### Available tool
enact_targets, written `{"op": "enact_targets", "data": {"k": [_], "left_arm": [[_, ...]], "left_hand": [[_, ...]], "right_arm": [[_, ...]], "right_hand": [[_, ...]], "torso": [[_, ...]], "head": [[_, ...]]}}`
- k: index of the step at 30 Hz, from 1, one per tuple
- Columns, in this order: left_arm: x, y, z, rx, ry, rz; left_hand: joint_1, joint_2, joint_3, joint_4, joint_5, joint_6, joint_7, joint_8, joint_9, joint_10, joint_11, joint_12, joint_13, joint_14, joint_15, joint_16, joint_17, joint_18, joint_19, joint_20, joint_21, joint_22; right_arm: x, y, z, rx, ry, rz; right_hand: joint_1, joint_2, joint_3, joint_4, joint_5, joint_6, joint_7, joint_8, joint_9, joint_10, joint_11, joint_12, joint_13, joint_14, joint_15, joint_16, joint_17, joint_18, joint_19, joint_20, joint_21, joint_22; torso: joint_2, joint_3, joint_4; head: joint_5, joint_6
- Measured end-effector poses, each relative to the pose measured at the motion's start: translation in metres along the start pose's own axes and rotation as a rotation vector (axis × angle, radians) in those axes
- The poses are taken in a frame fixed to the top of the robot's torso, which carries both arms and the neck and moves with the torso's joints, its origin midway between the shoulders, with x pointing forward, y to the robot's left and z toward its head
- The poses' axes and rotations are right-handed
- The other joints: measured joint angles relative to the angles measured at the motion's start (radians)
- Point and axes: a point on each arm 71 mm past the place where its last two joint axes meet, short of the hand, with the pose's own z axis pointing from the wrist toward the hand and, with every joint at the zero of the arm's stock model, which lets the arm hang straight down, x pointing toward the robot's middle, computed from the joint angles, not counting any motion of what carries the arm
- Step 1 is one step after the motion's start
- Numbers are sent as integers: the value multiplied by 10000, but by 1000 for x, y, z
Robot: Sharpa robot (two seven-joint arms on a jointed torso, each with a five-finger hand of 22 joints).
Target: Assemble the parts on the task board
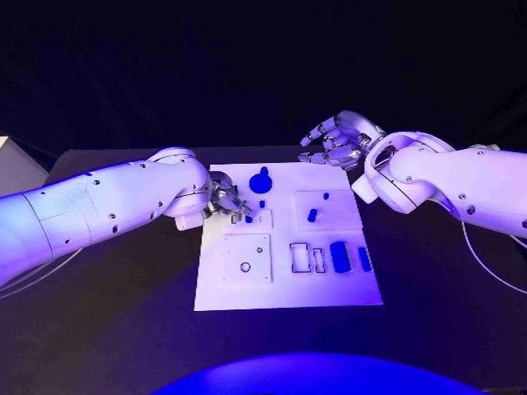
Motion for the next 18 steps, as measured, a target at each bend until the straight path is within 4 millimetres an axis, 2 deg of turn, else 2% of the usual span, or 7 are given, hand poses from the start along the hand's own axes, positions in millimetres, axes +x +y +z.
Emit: {"op": "enact_targets", "data": {"k": [9,14,18], "left_arm": [[-12,-5,-10,275,-402,-309],[-15,-9,-14,444,-485,-484],[-19,-8,-16,518,-556,-675]], "left_hand": [[-1,2,-564,543,-606,37,36,0,69,0,0,-1,-8,0,0,0,0,0,0,0,-39,7],[-1,2,-878,569,-1088,37,36,0,102,-39,38,-2,-72,0,0,0,0,0,0,0,-39,12],[3,6,-927,562,-1179,2,70,0,107,-120,38,-34,-130,0,0,0,-1,-1,0,0,-65,-15]], "right_arm": [[-1,-2,0,33,-18,-3],[0,-2,0,36,-16,-2],[0,-2,0,40,-16,-2]], "right_hand": [[-41,41,0,0,0,0,0,0,-8,0,0,0,-1,0,0,-2,-1,0,0,0,-2,8],[-41,41,0,0,0,0,0,0,-8,0,0,0,-1,0,0,-2,-1,0,0,0,-1,7],[-41,41,0,0,0,0,0,0,-8,0,0,0,-1,0,0,-2,-1,0,0,1,-1,7]], "torso": [[-4,0,-2],[-2,0,-7],[3,4,-7]], "head": [[-4,66],[15,92],[11,112]]}}
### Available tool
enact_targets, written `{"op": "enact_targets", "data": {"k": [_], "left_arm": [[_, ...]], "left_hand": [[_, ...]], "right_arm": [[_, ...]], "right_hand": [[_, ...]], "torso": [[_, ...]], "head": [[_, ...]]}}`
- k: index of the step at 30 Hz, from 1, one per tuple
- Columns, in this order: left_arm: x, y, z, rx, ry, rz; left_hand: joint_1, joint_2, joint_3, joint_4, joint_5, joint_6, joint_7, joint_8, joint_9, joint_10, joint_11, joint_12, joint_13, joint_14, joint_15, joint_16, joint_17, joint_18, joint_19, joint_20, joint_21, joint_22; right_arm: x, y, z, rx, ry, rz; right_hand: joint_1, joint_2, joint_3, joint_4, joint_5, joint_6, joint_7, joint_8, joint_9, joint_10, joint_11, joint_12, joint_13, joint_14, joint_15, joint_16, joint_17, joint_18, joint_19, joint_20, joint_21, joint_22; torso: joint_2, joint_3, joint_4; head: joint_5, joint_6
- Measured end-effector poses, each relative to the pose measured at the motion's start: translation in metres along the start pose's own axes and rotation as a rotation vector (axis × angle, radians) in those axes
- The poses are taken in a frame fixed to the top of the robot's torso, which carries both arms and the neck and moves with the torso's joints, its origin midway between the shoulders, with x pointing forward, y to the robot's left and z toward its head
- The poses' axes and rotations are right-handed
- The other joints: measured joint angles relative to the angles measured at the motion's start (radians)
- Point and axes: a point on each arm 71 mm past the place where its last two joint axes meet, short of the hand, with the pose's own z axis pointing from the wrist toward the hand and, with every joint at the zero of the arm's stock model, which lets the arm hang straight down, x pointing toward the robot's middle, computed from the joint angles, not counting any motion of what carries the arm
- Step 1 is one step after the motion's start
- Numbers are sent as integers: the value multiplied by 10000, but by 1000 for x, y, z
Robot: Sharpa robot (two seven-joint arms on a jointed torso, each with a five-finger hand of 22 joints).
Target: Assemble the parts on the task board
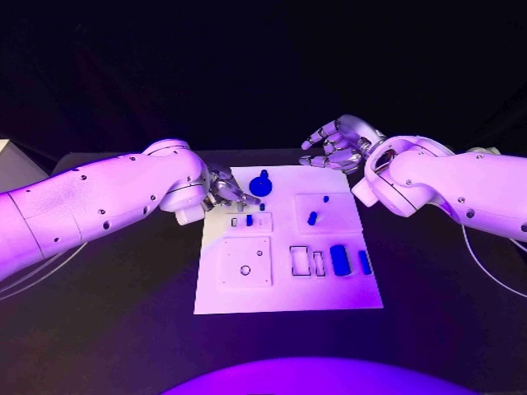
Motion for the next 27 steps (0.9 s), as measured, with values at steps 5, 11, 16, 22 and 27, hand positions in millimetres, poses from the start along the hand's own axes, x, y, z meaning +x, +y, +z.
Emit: {"op": "enact_targets", "data": {"k": [5,11,16,22,27], "left_arm": [[-13,8,-3,-68,-235,-297],[-40,23,-5,-358,-752,-687],[-51,26,-1,-467,-992,-874],[-57,23,6,-505,-1103,-966],[-61,22,12,-628,-1148,-985]], "left_hand": [[822,202,12,-88,65,-260,142,-119,23,-446,86,-406,-548,0,0,-138,0,-1,-245,88,-214,-388],[1315,290,165,-61,79,-846,414,-583,-173,-1184,333,-1044,-1500,-1,222,-369,0,-1,-701,229,-517,-993],[1316,290,187,-38,79,-1147,610,-1009,-460,-1368,517,-1132,-1694,2,363,-399,0,-1,-790,319,-557,-1073],[1315,290,187,-39,79,-1147,609,-1015,-503,-1368,517,-1132,-1643,2,363,-399,0,-1,-788,320,-557,-1023],[1315,290,187,-38,79,-1146,609,-1047,-531,-1367,517,-1132,-1621,2,362,-399,0,0,-749,359,-557,-992]], "right_arm": [[-1,-1,0,18,-11,-1],[-1,-2,-1,34,-23,-2],[-1,-1,-1,32,-19,0],[-1,-1,-1,19,-4,6],[0,0,-1,5,11,12]], "right_hand": [[0,0,0,0,0,-29,28,0,0,0,0,0,0,0,0,0,0,0,0,0,0,-1],[0,0,0,0,0,-29,28,0,0,0,0,0,0,0,0,0,-1,0,0,0,0,-1],[0,0,0,0,0,-28,28,0,0,0,0,0,0,0,0,0,-1,0,0,0,0,-2],[0,0,0,0,0,-28,28,0,0,0,0,0,-1,0,0,0,3,0,0,0,0,-3],[1,0,0,0,0,-28,28,0,1,0,0,0,6,0,0,0,7,-1,0,0,0,-4]], "torso": [[5,6,6],[5,12,16],[12,7,12],[44,-12,-4],[66,-17,-10]], "head": [[-12,11],[12,55],[59,81],[83,120],[90,134]]}}
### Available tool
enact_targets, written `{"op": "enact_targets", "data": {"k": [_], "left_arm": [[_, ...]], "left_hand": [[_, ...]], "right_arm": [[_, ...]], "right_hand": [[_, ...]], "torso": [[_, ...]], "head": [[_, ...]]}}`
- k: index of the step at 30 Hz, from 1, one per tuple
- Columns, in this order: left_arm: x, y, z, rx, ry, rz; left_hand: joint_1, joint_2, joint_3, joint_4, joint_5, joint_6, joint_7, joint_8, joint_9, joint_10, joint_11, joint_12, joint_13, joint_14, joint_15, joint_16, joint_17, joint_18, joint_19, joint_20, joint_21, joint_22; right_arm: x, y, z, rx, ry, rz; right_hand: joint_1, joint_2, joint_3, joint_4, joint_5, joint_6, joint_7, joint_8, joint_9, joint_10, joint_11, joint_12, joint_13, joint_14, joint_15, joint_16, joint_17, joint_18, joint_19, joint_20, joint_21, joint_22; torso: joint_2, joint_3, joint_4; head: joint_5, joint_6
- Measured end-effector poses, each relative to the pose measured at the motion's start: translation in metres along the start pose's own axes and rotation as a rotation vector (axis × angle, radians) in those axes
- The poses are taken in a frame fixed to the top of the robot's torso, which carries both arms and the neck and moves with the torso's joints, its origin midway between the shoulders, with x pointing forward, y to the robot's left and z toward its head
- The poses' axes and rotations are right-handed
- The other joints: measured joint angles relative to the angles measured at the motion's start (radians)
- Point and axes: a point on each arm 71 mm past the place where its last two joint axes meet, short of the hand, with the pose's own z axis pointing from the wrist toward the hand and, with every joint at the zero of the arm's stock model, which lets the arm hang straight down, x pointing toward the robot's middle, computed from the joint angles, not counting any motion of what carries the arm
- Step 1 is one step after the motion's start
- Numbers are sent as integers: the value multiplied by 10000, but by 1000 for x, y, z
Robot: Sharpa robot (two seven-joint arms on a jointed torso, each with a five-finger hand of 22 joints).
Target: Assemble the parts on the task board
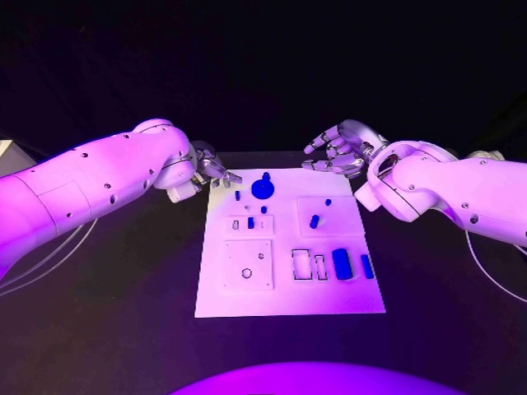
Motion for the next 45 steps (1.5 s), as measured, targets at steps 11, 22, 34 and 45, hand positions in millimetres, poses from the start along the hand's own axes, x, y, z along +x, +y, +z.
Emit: {"op": "enact_targets", "data": {"k": [11,22,34,45], "left_arm": [[2,-1,9,-271,262,247],[6,-3,17,-513,534,540],[6,-1,21,-627,559,596],[10,-3,24,-620,714,702]], "left_hand": [[0,0,-30,30,0,39,37,-117,-113,1,0,50,-10,-2,71,0,0,1,20,20,0,10],[-48,-40,-43,42,0,39,37,-138,-130,1,0,50,-10,-2,71,0,0,1,36,36,0,19],[-84,-3,-42,42,0,59,56,-138,-154,-4,5,90,-10,-2,70,0,0,1,36,34,0,23],[-40,40,-71,12,0,75,71,-174,-186,-36,37,125,-10,-2,70,0,0,1,35,34,0,53]], "right_arm": [[1,1,0,-19,18,5],[2,2,0,-45,31,10],[2,3,0,-75,44,20],[3,3,0,-94,49,23]], "right_hand": [[0,0,56,-1,40,0,0,0,0,0,0,0,1,0,0,0,-1,0,0,0,0,-1],[0,0,56,0,39,0,0,0,0,0,0,0,-1,0,0,0,-3,1,0,0,0,-2],[0,0,56,0,39,0,-1,0,0,0,0,0,-2,0,0,0,-4,1,0,0,-41,0],[0,0,56,0,39,1,-1,0,0,0,0,0,-3,0,0,0,-5,0,0,0,-41,4]], "torso": [[28,-15,-18],[29,-8,-25],[36,1,-25],[39,0,-25]], "head": [[16,-11],[0,-14],[-38,-43],[-63,-90]]}}
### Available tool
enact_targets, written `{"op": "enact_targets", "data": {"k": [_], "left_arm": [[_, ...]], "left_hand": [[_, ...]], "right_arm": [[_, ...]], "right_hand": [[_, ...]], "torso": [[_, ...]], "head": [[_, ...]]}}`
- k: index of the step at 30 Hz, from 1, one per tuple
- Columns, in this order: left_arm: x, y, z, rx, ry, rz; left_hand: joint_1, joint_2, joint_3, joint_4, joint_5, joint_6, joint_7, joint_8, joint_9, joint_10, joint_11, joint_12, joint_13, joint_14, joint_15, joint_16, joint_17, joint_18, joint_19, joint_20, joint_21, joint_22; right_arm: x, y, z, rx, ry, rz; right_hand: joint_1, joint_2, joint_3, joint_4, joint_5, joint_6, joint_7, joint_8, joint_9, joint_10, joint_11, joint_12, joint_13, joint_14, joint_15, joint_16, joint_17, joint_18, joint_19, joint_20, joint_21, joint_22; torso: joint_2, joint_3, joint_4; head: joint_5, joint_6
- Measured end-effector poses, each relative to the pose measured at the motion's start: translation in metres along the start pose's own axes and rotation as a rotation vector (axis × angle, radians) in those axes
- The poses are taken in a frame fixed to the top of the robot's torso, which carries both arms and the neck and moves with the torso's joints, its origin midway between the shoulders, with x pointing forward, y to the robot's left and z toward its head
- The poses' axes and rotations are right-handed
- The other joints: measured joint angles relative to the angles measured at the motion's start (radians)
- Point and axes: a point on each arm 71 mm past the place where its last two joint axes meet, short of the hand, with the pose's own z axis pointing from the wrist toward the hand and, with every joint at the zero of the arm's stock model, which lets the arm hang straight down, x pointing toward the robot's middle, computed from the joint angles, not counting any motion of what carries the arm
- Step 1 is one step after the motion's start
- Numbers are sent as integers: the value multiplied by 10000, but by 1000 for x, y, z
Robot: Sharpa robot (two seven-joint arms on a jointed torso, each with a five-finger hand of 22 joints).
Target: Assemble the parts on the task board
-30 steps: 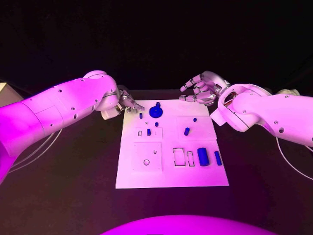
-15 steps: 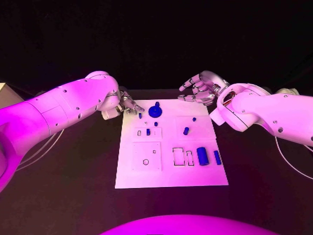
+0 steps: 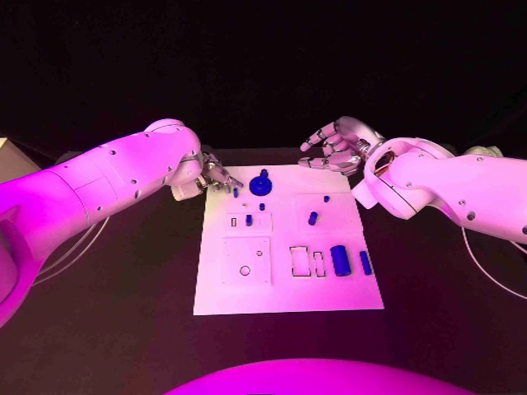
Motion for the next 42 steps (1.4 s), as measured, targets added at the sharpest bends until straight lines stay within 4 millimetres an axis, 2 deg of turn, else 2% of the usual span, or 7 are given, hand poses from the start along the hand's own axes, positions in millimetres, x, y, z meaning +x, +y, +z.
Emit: {"op": "enact_targets", "data": {"k": [11,16,18,20,35,39,42], "left_arm": [[0,0,1,31,38,13],[1,-1,1,56,66,26],[1,-1,1,66,86,31],[1,-1,1,78,108,36],[3,-2,2,172,307,85],[3,-2,2,208,334,71],[1,-2,1,262,323,31]], "left_hand": [[0,0,0,0,0,0,-1,1,-8,0,0,1,0,0,0,0,0,0,0,0,0,0],[187,187,70,-70,0,58,-17,-42,-54,1,-1,42,0,0,0,0,0,0,0,0,0,11],[512,342,243,-181,0,126,-56,-56,-92,1,-1,43,0,0,0,0,0,1,0,0,0,18],[682,397,350,-235,-1,127,-56,-56,-110,1,-1,43,-9,0,0,0,0,0,-1,0,0,18],[910,486,541,-316,-1,161,-92,-95,-149,1,-1,78,-20,0,0,0,0,1,0,0,0,38],[1266,574,923,-500,-13,198,-128,-118,-184,-36,-37,78,-28,0,0,38,0,1,0,-1,0,61],[1605,532,1786,-959,-47,196,-125,-197,-256,-32,-36,78,-100,0,0,38,0,0,-1,-1,0,86]], "right_arm": [[1,0,0,-8,10,1],[1,0,0,-10,13,1],[1,0,0,-10,14,2],[1,0,0,-11,14,2],[1,1,0,-17,14,2],[1,1,0,-18,16,2],[1,1,0,-15,17,1]], "right_hand": [[-19,-19,0,0,0,0,0,0,0,0,0,0,-1,0,0,0,-1,0,0,0,0,-1],[-40,-40,0,0,0,0,0,0,0,0,0,0,-1,0,0,0,-1,0,0,0,0,-2],[-40,-40,0,0,0,0,0,0,0,0,0,0,-2,0,0,0,-1,0,0,0,0,-2],[-40,-40,0,0,0,1,-1,0,0,0,0,0,-2,0,0,0,-2,0,0,0,0,-2],[-40,-40,42,-42,0,1,-1,40,0,0,0,0,-3,0,0,0,-2,0,0,0,1,-4],[-40,-40,42,-42,0,1,-1,40,0,0,0,0,-3,0,0,0,-3,0,0,0,0,-5],[-40,-40,42,-42,0,1,-1,40,0,0,0,0,-3,0,0,0,-3,0,0,0,0,-5]], "torso": [[-6,-2,12],[-11,-2,12],[-12,-2,12],[-14,-2,12],[-14,0,7],[-16,3,10],[-21,5,12]], "head": [[-21,-36],[-23,-53],[-23,-54],[-28,-57],[-48,-78],[-27,-80],[-21,-87]]}}
